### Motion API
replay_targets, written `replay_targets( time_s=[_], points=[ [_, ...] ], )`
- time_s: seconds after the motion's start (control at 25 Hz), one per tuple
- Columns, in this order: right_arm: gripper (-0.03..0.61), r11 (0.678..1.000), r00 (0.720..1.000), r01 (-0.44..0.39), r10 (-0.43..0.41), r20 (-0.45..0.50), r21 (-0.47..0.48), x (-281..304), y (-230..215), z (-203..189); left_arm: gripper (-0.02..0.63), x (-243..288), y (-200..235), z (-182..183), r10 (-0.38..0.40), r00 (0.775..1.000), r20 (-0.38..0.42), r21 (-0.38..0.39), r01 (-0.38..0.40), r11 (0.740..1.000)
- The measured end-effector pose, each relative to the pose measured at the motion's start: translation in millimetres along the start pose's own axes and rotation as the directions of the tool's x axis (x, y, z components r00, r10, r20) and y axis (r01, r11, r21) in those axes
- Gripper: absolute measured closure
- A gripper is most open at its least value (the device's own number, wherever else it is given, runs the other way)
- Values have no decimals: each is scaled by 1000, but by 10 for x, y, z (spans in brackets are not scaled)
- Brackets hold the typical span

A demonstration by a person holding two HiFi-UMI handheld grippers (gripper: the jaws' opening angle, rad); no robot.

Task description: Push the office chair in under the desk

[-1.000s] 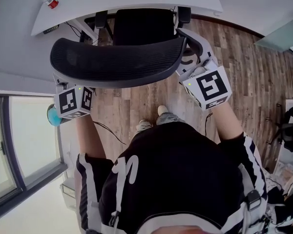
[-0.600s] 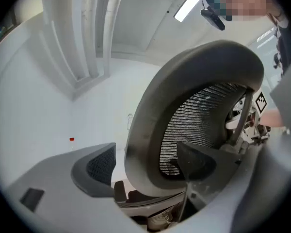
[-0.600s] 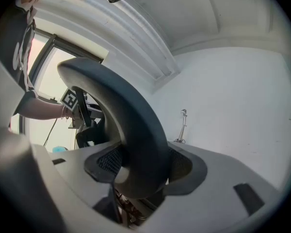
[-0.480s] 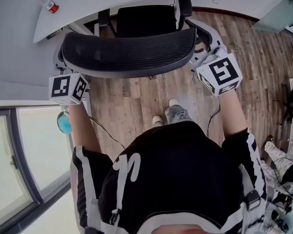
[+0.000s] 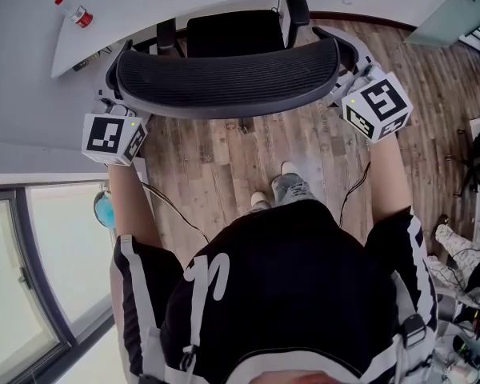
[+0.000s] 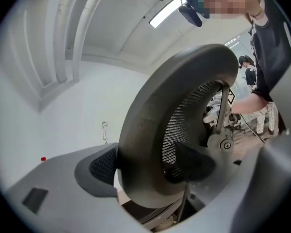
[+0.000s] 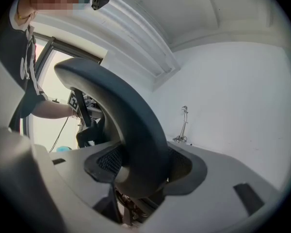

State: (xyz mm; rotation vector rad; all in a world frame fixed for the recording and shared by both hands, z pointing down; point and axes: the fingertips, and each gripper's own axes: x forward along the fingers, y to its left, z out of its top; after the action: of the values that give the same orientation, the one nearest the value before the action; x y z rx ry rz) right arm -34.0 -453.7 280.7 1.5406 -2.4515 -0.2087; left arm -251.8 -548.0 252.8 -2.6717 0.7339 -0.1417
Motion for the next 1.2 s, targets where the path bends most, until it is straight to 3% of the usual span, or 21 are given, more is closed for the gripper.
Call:
replay_targets(
  time_s=[0.48,0.88,1.2],
  points=[
    [324,994,994,-105,105,17,22,-138,-327,-119,255,193,-276,67,68,991,-118,-50,-74,996],
    [324,987,987,-160,160,22,6,-464,-507,-226,284,190,-723,245,81,988,-132,-48,-88,995],
    [323,974,972,-226,226,58,-2,-691,-758,-316,296,282,-1097,367,147,974,-172,-54,-158,986]
  ],
)
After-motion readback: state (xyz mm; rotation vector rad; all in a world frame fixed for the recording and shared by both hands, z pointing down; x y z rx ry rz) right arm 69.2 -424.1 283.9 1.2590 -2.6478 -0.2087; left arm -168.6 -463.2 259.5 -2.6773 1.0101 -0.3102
